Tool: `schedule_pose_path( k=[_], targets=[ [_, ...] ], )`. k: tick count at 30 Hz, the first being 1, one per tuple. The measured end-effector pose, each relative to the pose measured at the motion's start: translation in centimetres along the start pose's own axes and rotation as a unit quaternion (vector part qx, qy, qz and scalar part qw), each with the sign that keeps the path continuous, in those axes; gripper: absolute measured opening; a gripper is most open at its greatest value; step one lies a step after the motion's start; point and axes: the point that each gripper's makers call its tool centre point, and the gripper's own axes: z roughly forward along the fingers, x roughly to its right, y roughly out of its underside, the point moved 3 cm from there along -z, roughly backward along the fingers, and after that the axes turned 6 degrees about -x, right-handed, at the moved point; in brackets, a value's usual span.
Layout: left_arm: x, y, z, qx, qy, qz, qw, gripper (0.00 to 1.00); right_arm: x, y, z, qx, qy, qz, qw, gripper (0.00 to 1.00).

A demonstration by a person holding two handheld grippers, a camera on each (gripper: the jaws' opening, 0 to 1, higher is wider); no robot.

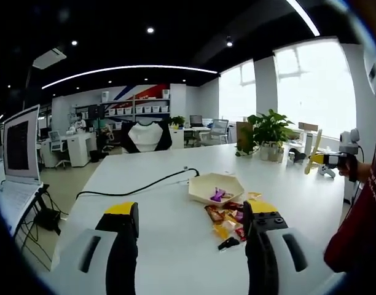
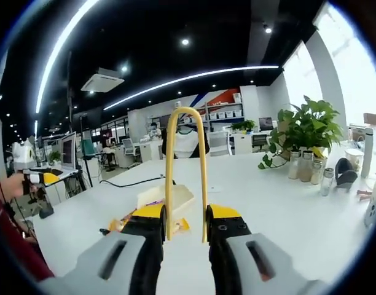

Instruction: Place the target food into the container with the food tongs after gripping and lifting it, then release it inside without dropping or visibly crushing the food.

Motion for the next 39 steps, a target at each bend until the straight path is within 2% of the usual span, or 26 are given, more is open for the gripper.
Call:
schedule_pose_path(
  k=[3, 6, 7, 17, 33, 39],
  targets=[
    [-0.1, -0.1, -0.2, 0.005, -0.001, -0.005, 1.0000, 0.73, -0.2, 0.5, 0.6, -0.001, 0.008, 0.021, 0.9997, 0.23],
    [-0.4, 0.0, -0.3, 0.002, -0.006, -0.003, 1.0000, 0.73, 0.1, 1.0, 1.5, 0.001, 0.028, 0.058, 0.9979, 0.23],
    [-0.5, 0.1, -0.4, 0.001, -0.007, -0.003, 1.0000, 0.73, 0.2, 1.1, 1.9, 0.000, 0.041, 0.055, 0.9977, 0.23],
    [-1.0, -0.1, -1.1, 0.001, -0.020, -0.002, 0.9998, 0.73, -0.3, 0.9, 5.0, 0.011, 0.055, 0.107, 0.9926, 0.24],
    [-2.7, 1.0, -2.7, -0.012, -0.047, -0.006, 0.9988, 0.72, -1.6, 0.7, 10.1, 0.001, 0.046, 0.091, 0.9948, 0.24],
    [-3.3, 1.3, -3.2, -0.017, -0.055, -0.002, 0.9983, 0.72, -2.1, 2.5, 12.4, -0.020, 0.052, 0.106, 0.9929, 0.24]
  ],
)
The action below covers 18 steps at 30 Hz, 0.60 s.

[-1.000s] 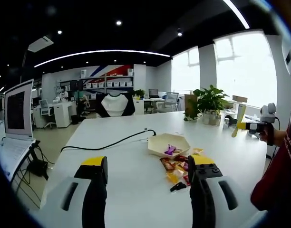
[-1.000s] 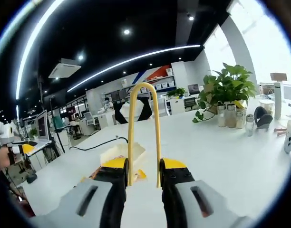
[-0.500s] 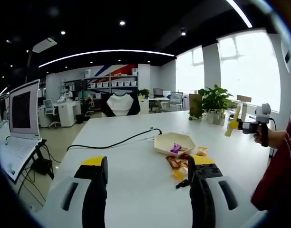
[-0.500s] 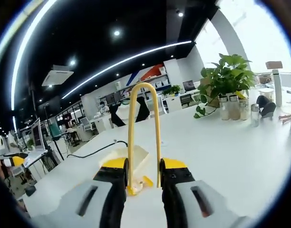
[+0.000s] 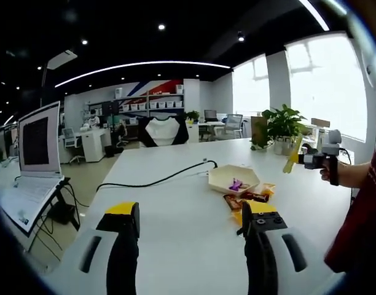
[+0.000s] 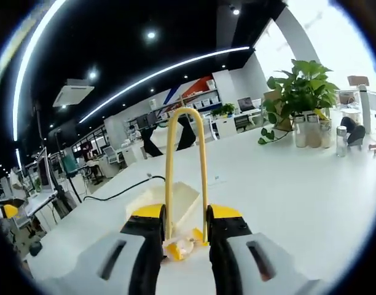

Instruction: Place the target food into the container with the food tongs after gripping and lifting it, then release it inside without dropping or visibly crushing the food.

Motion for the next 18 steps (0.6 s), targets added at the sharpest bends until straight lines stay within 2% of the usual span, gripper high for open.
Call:
schedule_pose_path(
  k=[2, 7, 11, 14, 18],
  targets=[
    [-0.2, 0.1, -0.1, -0.001, -0.003, 0.000, 1.0000, 0.72, 0.8, 1.4, 1.6, -0.016, 0.007, 0.019, 0.9997, 0.24],
    [-0.4, 0.3, -0.6, -0.003, -0.008, 0.002, 1.0000, 0.72, 1.1, 2.2, 2.7, -0.022, 0.028, 0.047, 0.9982, 0.24],
    [-0.5, 0.5, -0.9, -0.008, -0.011, 0.001, 0.9999, 0.72, 1.6, 3.1, 3.6, -0.024, 0.049, 0.118, 0.9916, 0.24],
    [-0.5, 0.6, -1.1, -0.008, -0.013, 0.001, 0.9999, 0.72, 2.2, 4.0, 4.6, -0.030, 0.065, 0.125, 0.9896, 0.24],
    [-0.6, 0.7, -1.2, -0.010, -0.014, 0.000, 0.9998, 0.72, 2.2, 4.4, 5.4, -0.027, 0.071, 0.136, 0.9878, 0.24]
  ],
)
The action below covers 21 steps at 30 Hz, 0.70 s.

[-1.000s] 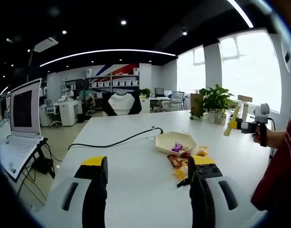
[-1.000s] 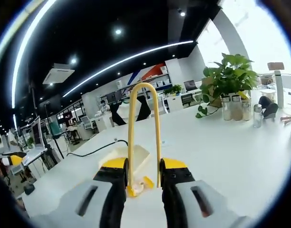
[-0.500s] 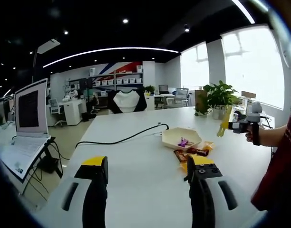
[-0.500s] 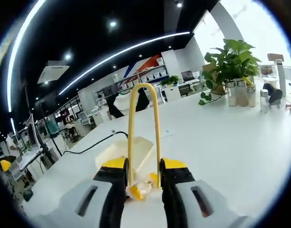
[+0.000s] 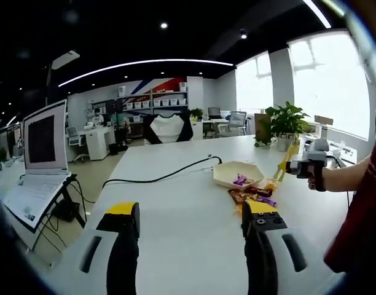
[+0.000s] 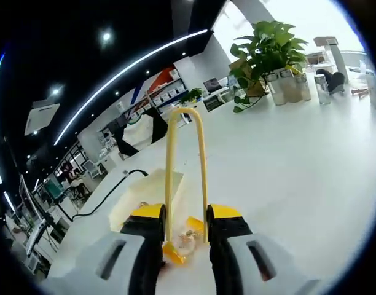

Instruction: Place the target food into the container with the food tongs after gripping and lifting it, then release it inside without dropping or visibly crushing the food.

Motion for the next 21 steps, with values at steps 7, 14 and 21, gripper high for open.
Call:
schedule_pose_path(
  k=[7, 14, 21],
  targets=[
    [0.1, 0.4, -0.1, -0.008, 0.000, 0.002, 1.0000, 0.72, 0.0, 0.3, 0.6, 0.006, 0.021, 0.025, 0.9995, 0.25],
    [0.2, 0.6, 0.0, -0.014, 0.000, 0.007, 0.9999, 0.72, -1.5, 1.1, 0.9, -0.003, 0.014, -0.016, 0.9998, 0.25],
    [0.3, 0.8, 0.0, -0.020, -0.001, 0.012, 0.9997, 0.72, -1.9, 2.3, 0.9, -0.025, 0.002, -0.083, 0.9962, 0.21]
  ],
)
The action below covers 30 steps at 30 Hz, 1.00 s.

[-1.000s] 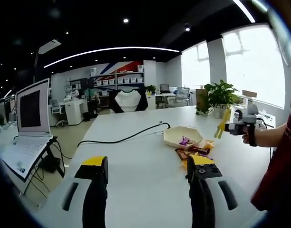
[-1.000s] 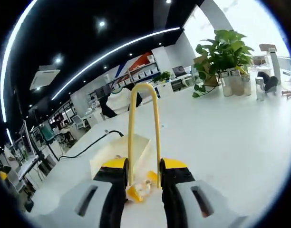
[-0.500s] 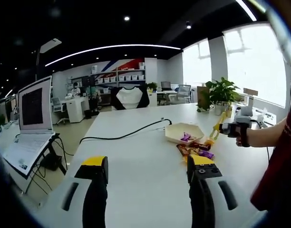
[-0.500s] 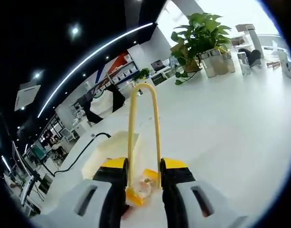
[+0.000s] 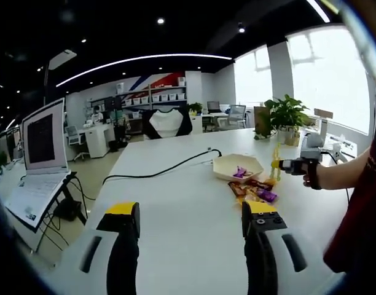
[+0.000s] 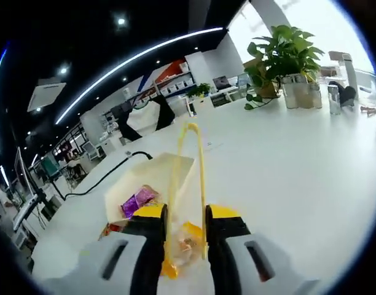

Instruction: Place the target food into the container with the food tongs after gripping and lifting it, then release it inside without dropping or visibly crushing the food.

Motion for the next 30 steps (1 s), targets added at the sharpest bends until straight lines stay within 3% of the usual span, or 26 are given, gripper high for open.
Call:
schedule_pose_path(
  k=[2, 6, 9, 16, 24, 30],
  targets=[
    [0.0, 0.0, 0.0, 0.000, 0.000, -0.001, 1.0000, 0.72, 0.3, 1.2, 0.0, -0.029, -0.001, -0.024, 0.9993, 0.17],
    [0.0, 0.1, 0.1, 0.000, 0.001, -0.001, 1.0000, 0.71, 0.5, 2.2, -0.6, -0.044, -0.012, -0.027, 0.9986, 0.12],
    [0.1, 0.0, 0.1, 0.001, 0.002, -0.001, 1.0000, 0.71, 0.1, 1.8, -0.9, -0.043, -0.022, -0.056, 0.9972, 0.10],
    [0.3, -0.2, 0.1, 0.006, 0.005, 0.000, 1.0000, 0.71, 0.4, 2.1, -1.6, -0.056, -0.040, -0.058, 0.9960, 0.06],
    [0.4, -0.1, 0.1, 0.009, 0.009, -0.003, 0.9999, 0.71, 1.2, 0.1, -3.4, -0.034, -0.054, -0.072, 0.9954, 0.06],
    [0.6, -0.3, 0.2, 0.014, 0.012, 0.000, 0.9998, 0.71, 0.6, -1.5, -4.3, -0.014, -0.072, -0.088, 0.9935, 0.09]
  ],
)
